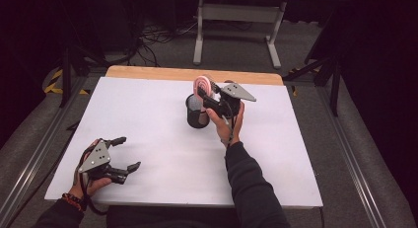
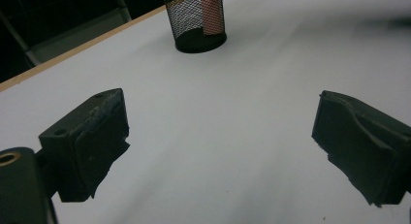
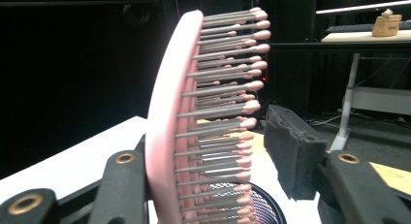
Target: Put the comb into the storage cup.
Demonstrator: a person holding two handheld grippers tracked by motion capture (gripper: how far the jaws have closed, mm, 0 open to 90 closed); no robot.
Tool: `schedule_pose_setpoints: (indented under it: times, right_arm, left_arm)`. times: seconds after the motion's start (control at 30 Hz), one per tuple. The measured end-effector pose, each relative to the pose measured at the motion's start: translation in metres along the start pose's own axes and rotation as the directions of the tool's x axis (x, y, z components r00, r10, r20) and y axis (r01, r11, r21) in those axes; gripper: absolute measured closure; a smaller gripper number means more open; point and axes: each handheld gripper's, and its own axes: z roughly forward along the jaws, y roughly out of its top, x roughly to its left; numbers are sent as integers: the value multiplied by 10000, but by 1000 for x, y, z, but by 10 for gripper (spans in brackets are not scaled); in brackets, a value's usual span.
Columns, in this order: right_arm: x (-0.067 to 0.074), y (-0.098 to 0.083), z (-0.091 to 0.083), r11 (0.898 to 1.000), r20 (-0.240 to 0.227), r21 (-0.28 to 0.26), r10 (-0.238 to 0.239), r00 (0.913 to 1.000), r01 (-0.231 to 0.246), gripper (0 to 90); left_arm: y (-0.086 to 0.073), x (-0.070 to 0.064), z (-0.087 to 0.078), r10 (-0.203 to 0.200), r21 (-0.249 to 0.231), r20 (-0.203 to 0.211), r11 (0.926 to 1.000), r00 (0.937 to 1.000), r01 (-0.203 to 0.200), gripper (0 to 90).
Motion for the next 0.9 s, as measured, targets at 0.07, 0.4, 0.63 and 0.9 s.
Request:
schedule_pose_setpoints:
  times: [0.07, 0.4, 0.63, 0.9]
  right_arm:
    - [0, 0, 0, 10000, -48, 5, -4, 10000, 4, 471]
    - [4, 1, 0, 9999, -35, 89, -97, 9999, 98, 387]
    - [9, 1, 1, 9998, 72, 101, -173, 9998, 172, 379]
    - [12, 0, 2, 9995, 73, 145, -296, 9995, 295, 368]
  left_arm:
    - [0, 0, 0, -3, -5, 4, 10000, 10000, 3, 68]
    - [0, 0, 0, 29, 0, 12, 10000, 10000, -29, 71]
    - [0, 0, 0, 70, 42, 57, 10000, 10000, -70, 73]
    - [1, 0, 0, 86, 34, 38, 10000, 10000, -86, 74]
